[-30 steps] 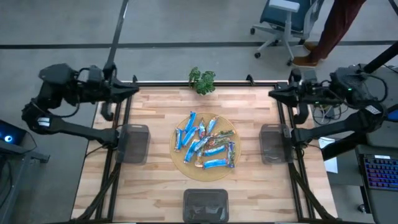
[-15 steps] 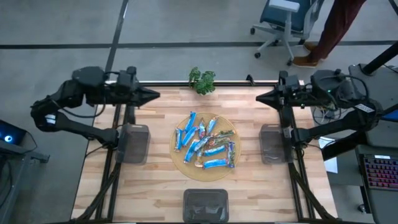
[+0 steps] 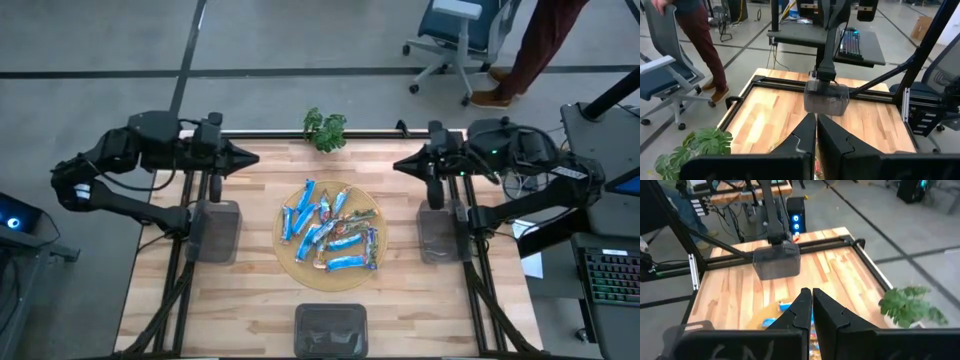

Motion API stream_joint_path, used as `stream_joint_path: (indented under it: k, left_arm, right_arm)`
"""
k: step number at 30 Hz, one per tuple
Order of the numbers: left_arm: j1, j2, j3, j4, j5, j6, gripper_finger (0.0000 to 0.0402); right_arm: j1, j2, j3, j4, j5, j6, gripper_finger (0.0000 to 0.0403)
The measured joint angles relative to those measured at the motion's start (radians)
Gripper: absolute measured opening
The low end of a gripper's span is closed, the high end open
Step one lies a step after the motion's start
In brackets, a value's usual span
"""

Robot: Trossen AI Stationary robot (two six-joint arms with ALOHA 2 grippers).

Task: Pick and place Granola Bars by type
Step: Put the red granola bar into the top left bin

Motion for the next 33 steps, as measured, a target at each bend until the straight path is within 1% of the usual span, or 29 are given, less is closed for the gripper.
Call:
stream_joint_path:
  k: [2, 5, 8, 13, 18, 21, 24, 28, 33]
  left_arm:
    - [0.000, 0.002, 0.000, -0.001, 0.000, -0.023, 0.0003]
    - [0.000, 0.003, 0.000, -0.006, 0.000, -0.032, 0.0017]
    - [0.000, 0.006, 0.000, -0.006, 0.000, -0.049, 0.0042]
    - [0.000, 0.016, 0.000, -0.014, -0.005, -0.049, 0.0091]
    - [0.000, 0.036, 0.000, -0.015, -0.007, -0.049, 0.0124]
    - [0.000, 0.052, 0.000, -0.018, 0.000, -0.046, 0.0130]
    - [0.000, 0.067, 0.000, -0.023, 0.016, -0.045, 0.0131]
    - [0.000, 0.082, 0.000, -0.042, 0.037, -0.038, 0.0131]
    - [0.000, 0.084, 0.000, -0.056, 0.036, -0.025, 0.0131]
  right_arm:
    - [0.000, 0.016, 0.000, -0.004, 0.000, 0.006, 0.0008]
    - [0.000, 0.039, 0.000, -0.004, 0.000, -0.001, 0.0012]
    - [0.000, 0.052, 0.000, -0.004, -0.001, 0.002, 0.0031]
    - [0.000, 0.057, 0.000, -0.004, -0.001, 0.077, 0.0095]
    - [0.000, 0.053, 0.000, -0.004, 0.000, 0.082, 0.0162]
    - [0.000, 0.059, 0.000, -0.002, 0.000, 0.081, 0.0195]
    - [0.000, 0.073, 0.000, -0.002, -0.012, 0.081, 0.0216]
    - [0.000, 0.099, 0.000, -0.006, -0.075, 0.051, 0.0224]
    - [0.000, 0.142, 0.000, -0.048, -0.107, 0.021, 0.0224]
